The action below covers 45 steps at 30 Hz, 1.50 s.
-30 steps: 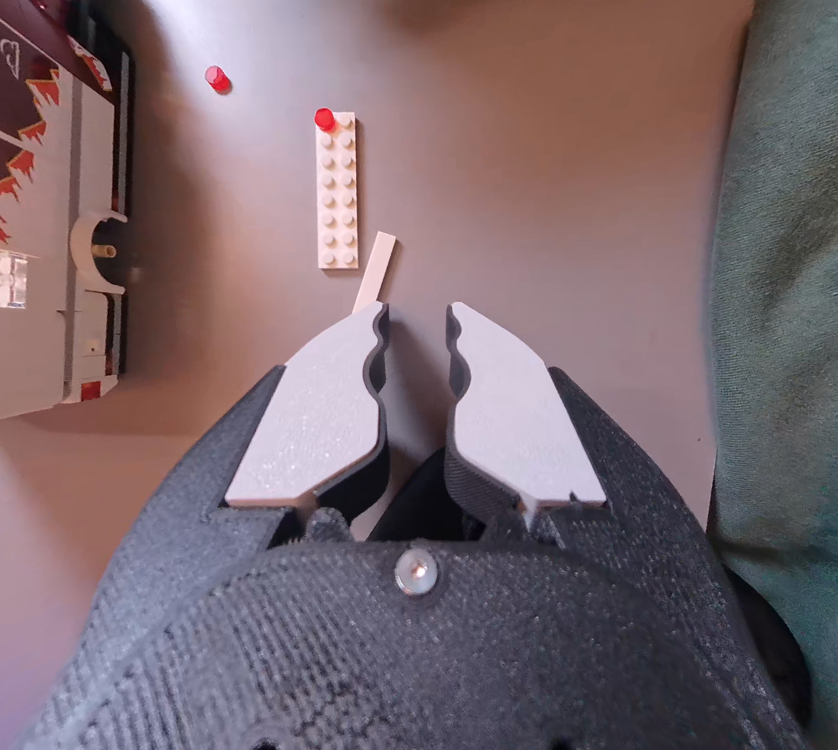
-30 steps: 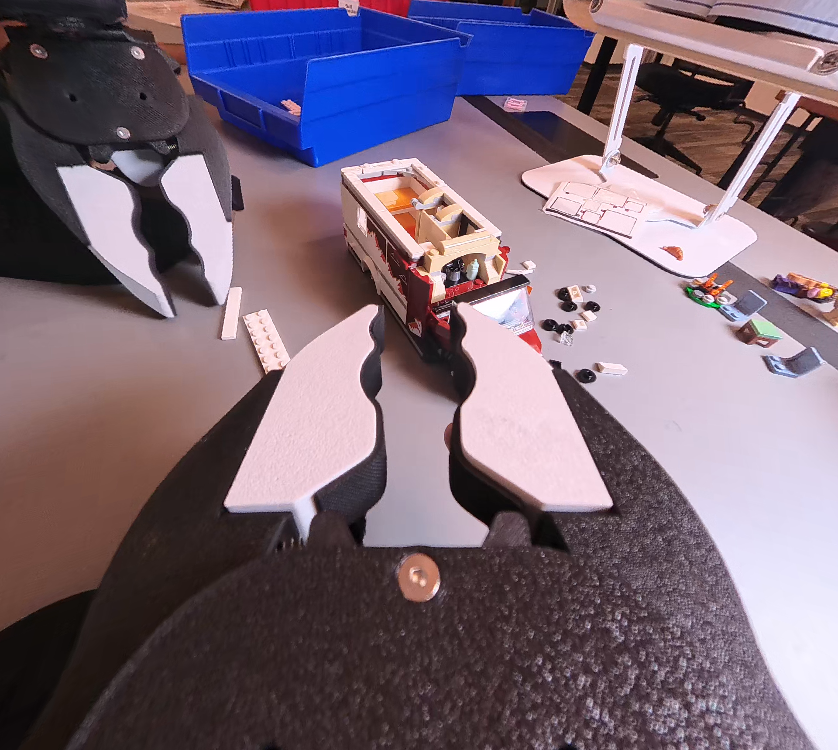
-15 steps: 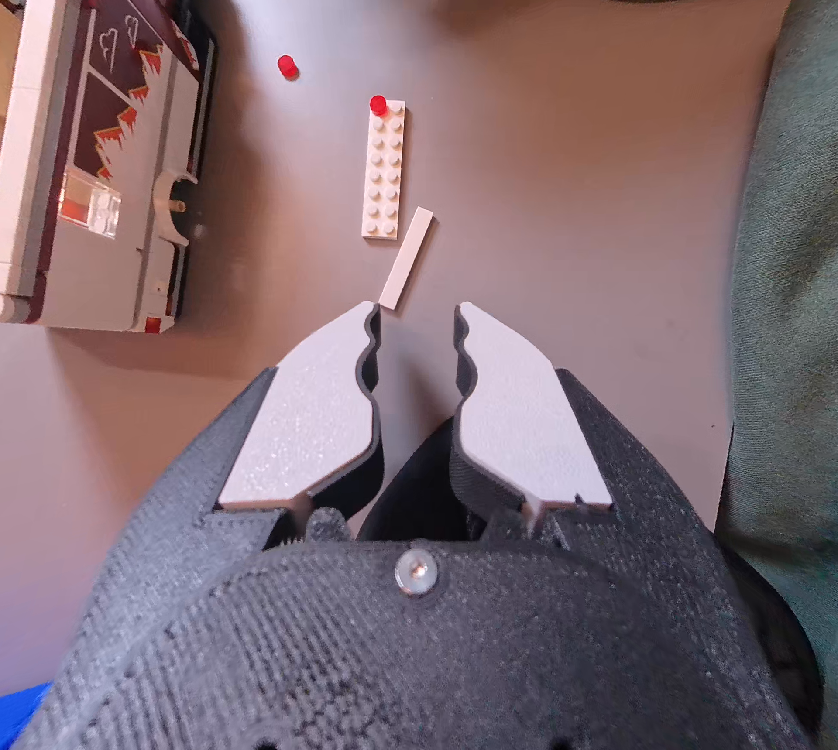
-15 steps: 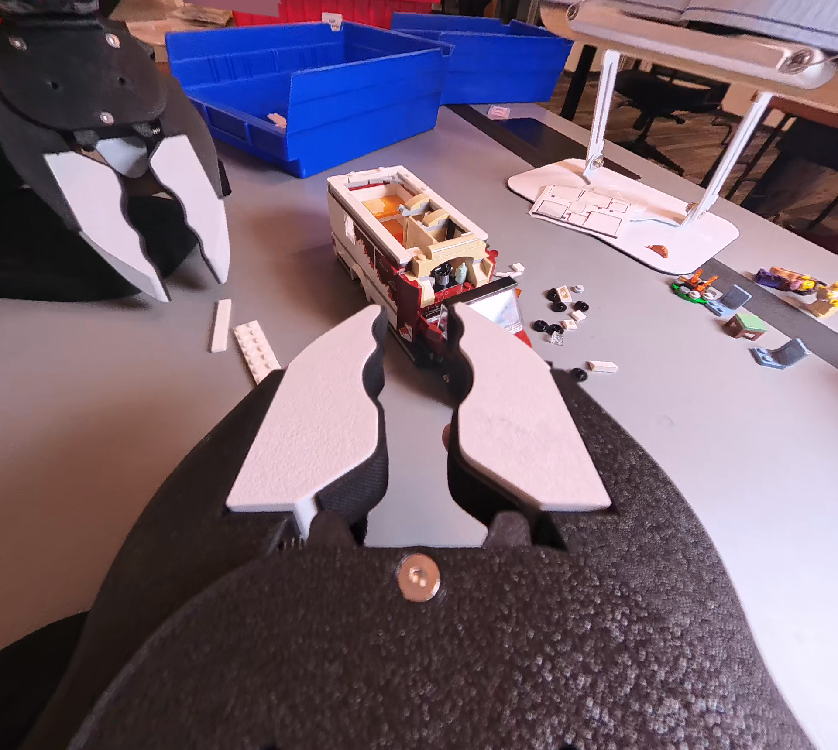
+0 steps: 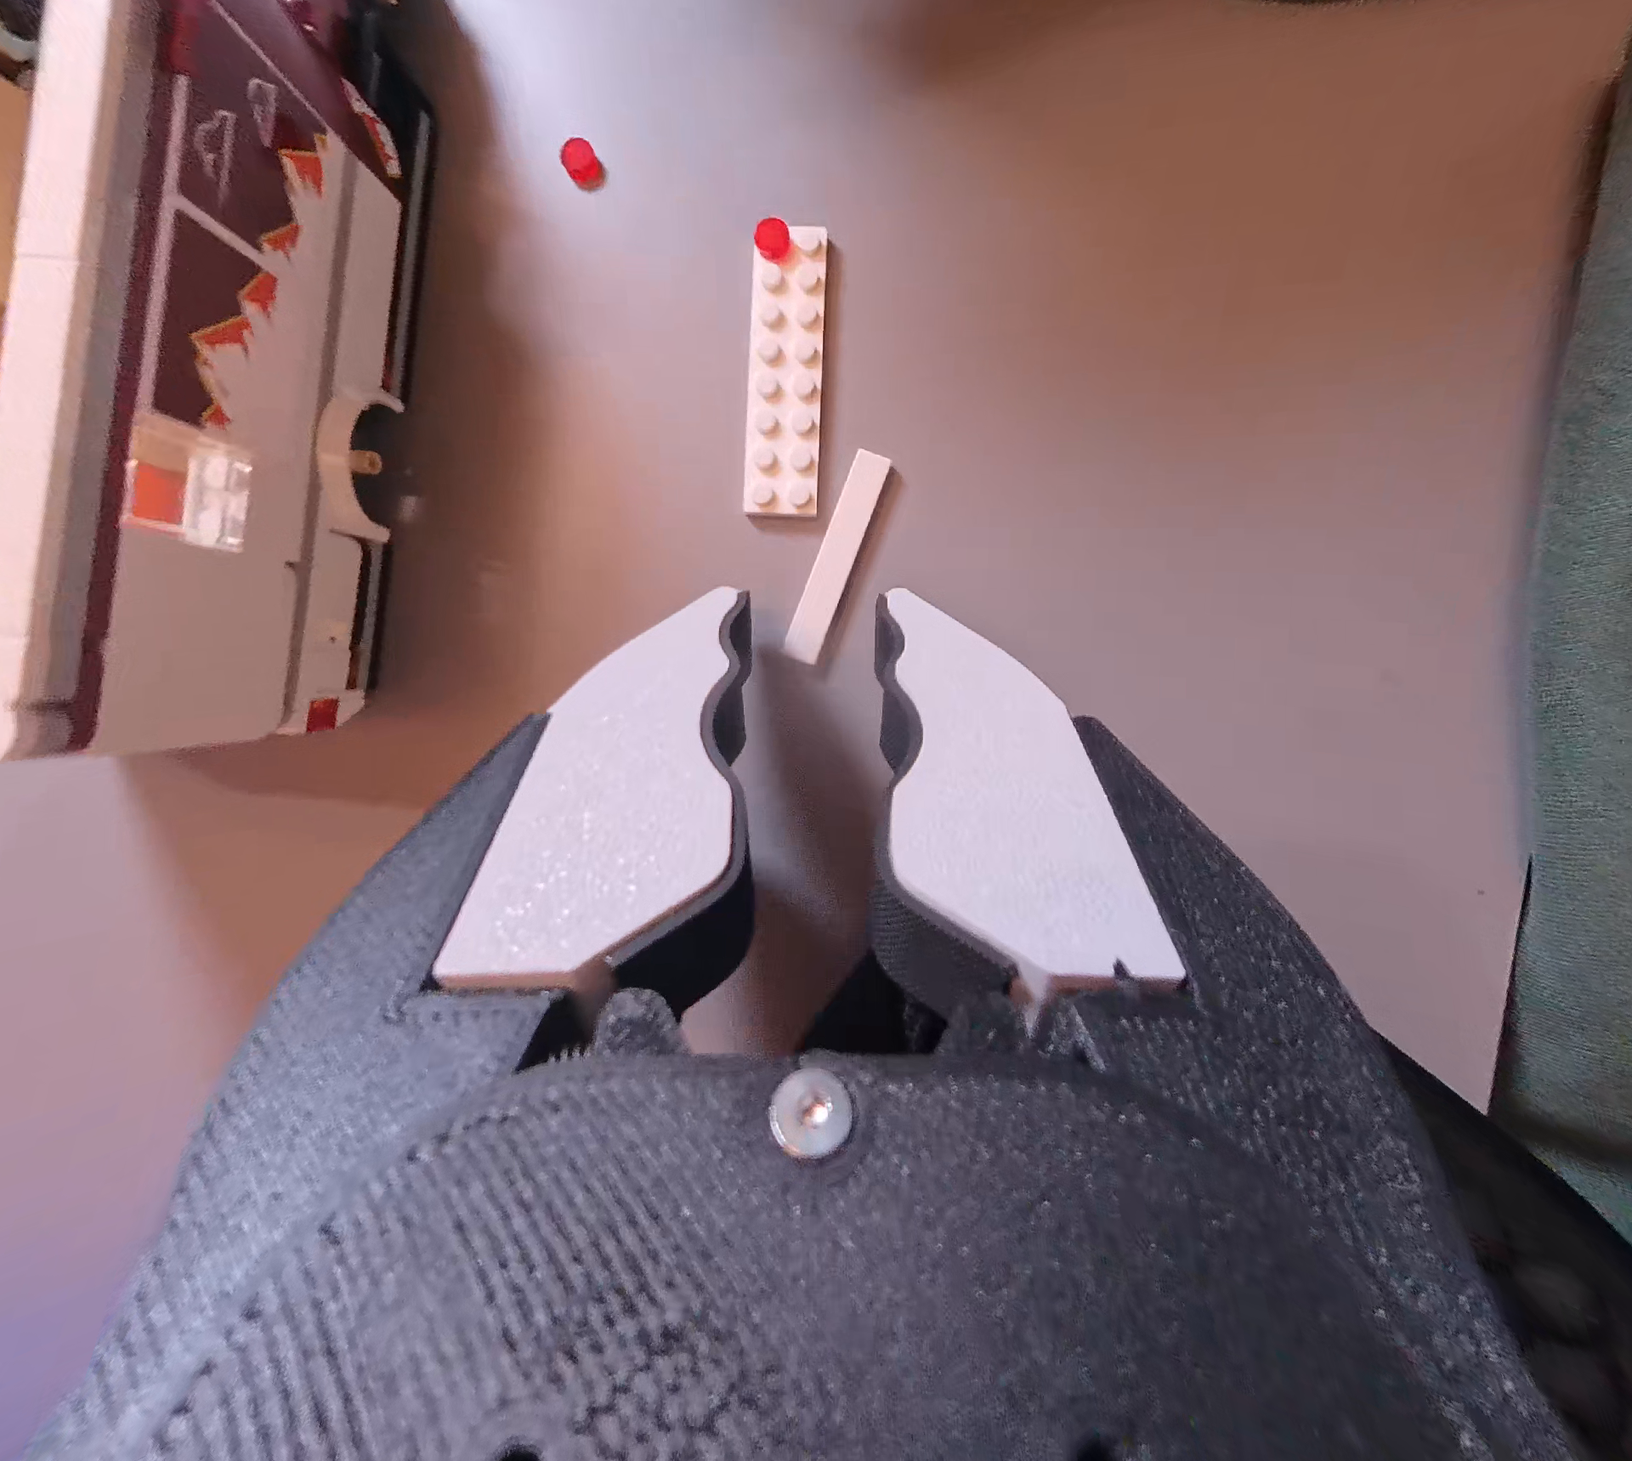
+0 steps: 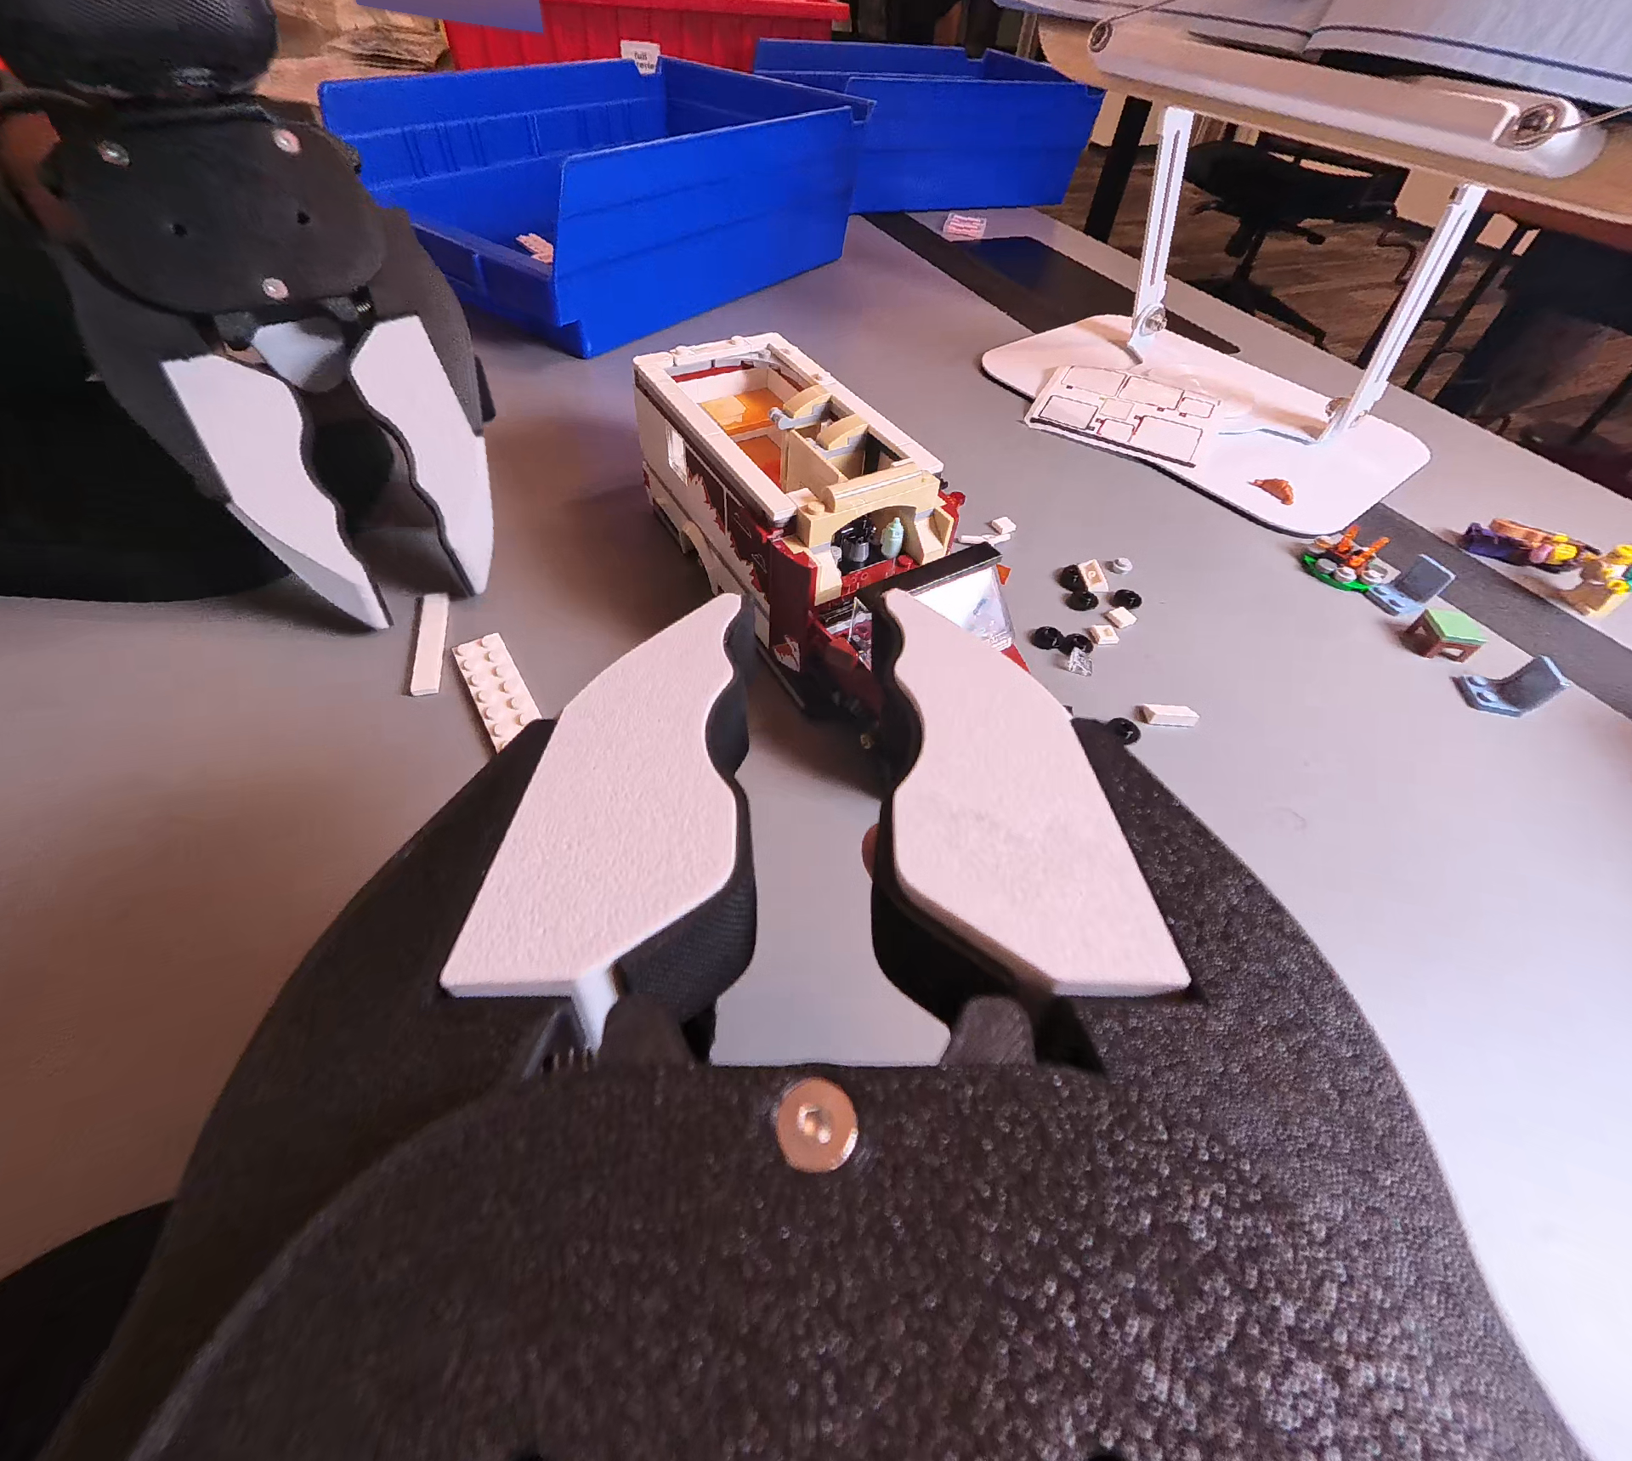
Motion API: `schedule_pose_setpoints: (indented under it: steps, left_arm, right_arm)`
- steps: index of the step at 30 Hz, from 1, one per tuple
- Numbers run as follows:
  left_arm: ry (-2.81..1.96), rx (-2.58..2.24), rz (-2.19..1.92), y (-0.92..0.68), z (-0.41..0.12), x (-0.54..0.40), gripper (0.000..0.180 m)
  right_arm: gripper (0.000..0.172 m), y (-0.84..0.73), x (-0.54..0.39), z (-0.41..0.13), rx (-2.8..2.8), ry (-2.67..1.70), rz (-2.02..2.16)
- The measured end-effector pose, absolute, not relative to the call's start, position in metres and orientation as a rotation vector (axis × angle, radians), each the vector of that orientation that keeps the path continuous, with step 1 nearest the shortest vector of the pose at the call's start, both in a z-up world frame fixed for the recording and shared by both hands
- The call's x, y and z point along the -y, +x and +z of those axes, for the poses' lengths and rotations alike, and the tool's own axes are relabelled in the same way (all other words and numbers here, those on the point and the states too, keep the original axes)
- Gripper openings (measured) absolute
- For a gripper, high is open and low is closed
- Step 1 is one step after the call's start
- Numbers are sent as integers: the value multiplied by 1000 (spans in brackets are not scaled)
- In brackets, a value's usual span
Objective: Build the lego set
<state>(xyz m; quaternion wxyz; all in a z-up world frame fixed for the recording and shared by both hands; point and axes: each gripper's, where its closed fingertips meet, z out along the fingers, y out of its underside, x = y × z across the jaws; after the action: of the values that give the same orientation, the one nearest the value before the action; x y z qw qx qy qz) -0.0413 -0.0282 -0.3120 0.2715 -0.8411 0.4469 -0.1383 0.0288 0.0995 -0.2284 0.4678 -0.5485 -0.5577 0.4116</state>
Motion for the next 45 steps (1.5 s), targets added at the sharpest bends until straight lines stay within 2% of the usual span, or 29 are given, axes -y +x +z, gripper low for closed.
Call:
schedule_pose_setpoints:
  steps: [6, 8, 13, 18, 23, 31, 45]
  left_arm:
    - [-2276, -1272, -427, -35, -317, 30, 17]
    - [-2280, -1278, -430, -36, -317, 30, 8]
    - [-2252, -1283, -401, -35, -314, 28, 8]
    - [-2171, -1131, -450, -32, -283, 12, 8]
    - [-2160, -1084, -414, -25, -273, -10, 8]
    - [-2258, -986, -535, -16, -296, -17, 8]
    - [-2279, -1040, -594, -8, -311, -8, 8]
  right_arm:
    - [24, 27, -100, -235, 1379, -1365, 1011]
    - [24, 27, -100, -236, 1382, -1370, 1008]
    - [24, 28, -100, -235, 1387, -1361, 996]
    - [24, 27, -98, -236, 1399, -1359, 996]
    - [24, 26, -95, -238, 1410, -1358, 998]
    - [24, 24, -83, -244, 1490, -1342, 986]
    - [24, 17, -24, -289, 1914, -1275, 925]
